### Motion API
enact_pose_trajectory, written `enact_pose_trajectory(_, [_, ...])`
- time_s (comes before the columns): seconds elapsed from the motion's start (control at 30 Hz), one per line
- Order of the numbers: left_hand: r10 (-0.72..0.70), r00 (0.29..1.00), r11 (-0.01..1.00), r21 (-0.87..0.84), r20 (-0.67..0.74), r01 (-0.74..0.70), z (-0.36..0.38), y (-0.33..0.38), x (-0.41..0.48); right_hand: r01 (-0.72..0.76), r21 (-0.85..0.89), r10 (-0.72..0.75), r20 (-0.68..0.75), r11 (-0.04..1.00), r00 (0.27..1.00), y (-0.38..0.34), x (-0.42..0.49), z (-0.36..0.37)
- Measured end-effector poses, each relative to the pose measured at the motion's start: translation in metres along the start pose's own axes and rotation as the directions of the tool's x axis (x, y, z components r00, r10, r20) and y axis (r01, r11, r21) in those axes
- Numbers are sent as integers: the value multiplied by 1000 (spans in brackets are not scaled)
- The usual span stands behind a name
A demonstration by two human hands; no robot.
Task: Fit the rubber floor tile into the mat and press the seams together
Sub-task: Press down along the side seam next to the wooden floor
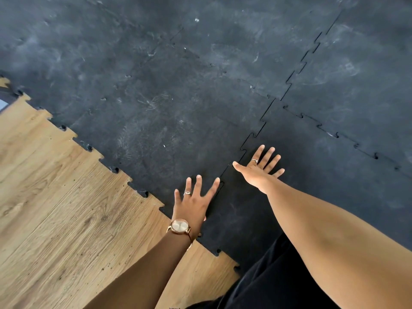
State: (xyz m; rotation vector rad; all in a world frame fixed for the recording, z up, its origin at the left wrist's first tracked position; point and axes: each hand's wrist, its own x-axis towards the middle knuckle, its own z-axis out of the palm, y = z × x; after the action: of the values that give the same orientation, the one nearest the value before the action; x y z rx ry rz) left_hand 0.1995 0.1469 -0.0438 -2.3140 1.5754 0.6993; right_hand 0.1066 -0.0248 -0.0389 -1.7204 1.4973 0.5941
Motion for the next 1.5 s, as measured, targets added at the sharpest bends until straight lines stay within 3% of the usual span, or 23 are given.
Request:
enact_pose_trajectory(0.3, [-50,978,999,12,201,48,-10,6,21,8,38,-9,23,999,1000,3,9,1])
enact_pose_trajectory(0.67, [-73,966,997,28,249,68,-1,14,29,16,88,-20,52,996,998,2,25,0])
enact_pose_trajectory(0.8, [-37,979,998,48,201,28,-3,12,30,23,111,-31,69,994,997,4,27,0])
enact_pose_trajectory(0.97, [-12,967,997,76,253,-8,-15,11,27,7,104,-16,87,995,996,1,23,-5])
enact_pose_trajectory(1.17, [15,948,995,93,319,-47,-19,9,26,-7,82,3,54,997,999,1,22,-4])
enact_pose_trajectory(1.5, [37,959,980,178,280,-90,-16,5,27,32,68,-30,-34,997,999,8,23,5])
